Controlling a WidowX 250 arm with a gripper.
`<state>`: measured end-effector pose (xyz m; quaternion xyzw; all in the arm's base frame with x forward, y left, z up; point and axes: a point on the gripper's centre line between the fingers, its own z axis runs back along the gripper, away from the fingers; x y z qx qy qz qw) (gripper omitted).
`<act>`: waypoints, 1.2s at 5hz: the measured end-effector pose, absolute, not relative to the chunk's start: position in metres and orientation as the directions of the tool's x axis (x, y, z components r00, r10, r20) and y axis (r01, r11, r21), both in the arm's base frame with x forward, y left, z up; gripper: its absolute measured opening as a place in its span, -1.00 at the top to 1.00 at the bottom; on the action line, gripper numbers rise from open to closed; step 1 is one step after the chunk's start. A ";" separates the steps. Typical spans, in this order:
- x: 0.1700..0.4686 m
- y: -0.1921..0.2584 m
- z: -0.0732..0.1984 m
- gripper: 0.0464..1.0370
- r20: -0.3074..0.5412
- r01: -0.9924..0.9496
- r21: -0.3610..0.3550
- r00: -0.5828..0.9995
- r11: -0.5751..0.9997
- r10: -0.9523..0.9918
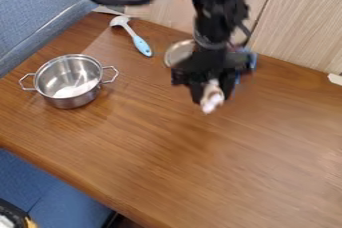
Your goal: Take out the object in the silver pot and put it in the middle of the table
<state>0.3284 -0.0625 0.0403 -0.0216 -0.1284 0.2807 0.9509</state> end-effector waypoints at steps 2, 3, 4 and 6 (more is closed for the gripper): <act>0.338 -0.067 0.015 -0.09 0.217 -0.525 -0.088 0.819 0.846 0.531; 0.337 -0.065 0.015 -0.69 0.211 -0.540 -0.076 0.813 0.838 0.543; 0.337 -0.064 0.015 -0.96 0.212 -0.545 -0.074 0.809 0.835 0.548; 0.332 -0.059 0.043 -0.94 0.221 -0.562 -0.121 0.788 0.818 0.575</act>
